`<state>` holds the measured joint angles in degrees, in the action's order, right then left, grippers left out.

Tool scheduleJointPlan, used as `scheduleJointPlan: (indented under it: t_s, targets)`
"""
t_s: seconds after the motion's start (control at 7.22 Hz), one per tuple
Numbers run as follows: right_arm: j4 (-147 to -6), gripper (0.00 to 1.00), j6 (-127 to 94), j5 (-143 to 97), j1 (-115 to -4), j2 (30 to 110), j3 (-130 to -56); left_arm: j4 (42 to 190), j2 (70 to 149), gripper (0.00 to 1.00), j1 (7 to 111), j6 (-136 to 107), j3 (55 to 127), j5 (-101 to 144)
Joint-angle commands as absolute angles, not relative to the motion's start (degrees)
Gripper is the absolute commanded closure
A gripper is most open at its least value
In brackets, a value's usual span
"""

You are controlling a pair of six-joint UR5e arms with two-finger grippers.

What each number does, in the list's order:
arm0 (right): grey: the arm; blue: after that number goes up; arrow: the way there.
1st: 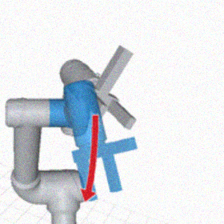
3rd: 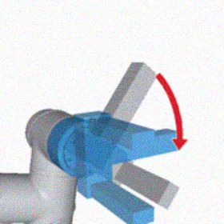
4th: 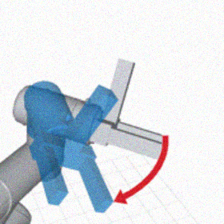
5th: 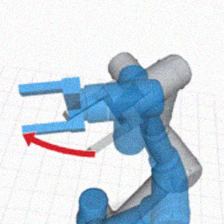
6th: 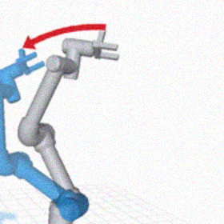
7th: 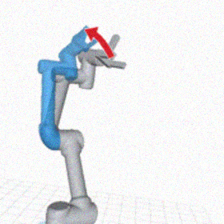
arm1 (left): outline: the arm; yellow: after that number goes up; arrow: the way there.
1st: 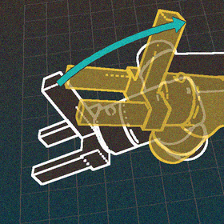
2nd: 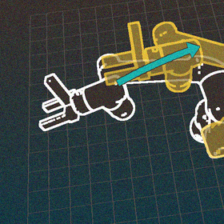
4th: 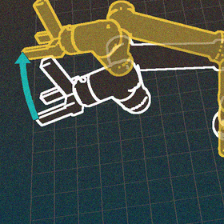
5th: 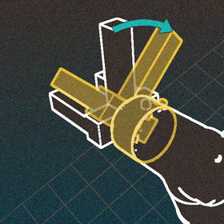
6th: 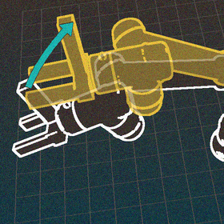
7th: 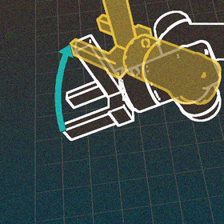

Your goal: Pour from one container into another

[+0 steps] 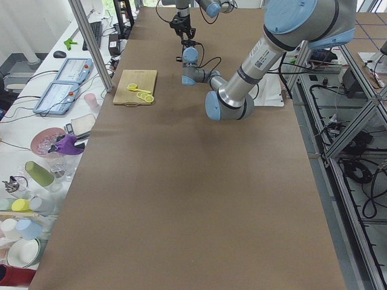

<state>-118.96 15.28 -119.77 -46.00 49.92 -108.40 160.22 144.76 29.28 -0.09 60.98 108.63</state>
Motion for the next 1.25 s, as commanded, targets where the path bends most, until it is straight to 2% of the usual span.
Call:
scheduleJointPlan:
  t_s: [0.0, 0.55, 0.83, 1.11]
  targets:
    - [-113.9, 1.0, 15.0, -120.3, -47.0, 51.9, -108.5, 160.6, 144.2, 1.0, 29.5, -0.4, 61.1, 108.6]
    - [-107.4, 1.0, 14.6, -122.9, -51.1, 58.3, -113.1, 165.2, 141.3, 1.0, 31.4, -4.2, 61.5, 108.7]
    - [-99.9, 1.0, 14.7, -127.3, -54.6, 65.2, -114.4, 168.8, 137.2, 1.0, 32.3, -8.4, 63.8, 108.7]
    - [-86.5, 1.0, 14.5, -131.2, -58.2, 75.0, -114.2, 172.3, 131.3, 1.0, 33.9, -14.0, 66.8, 108.6]
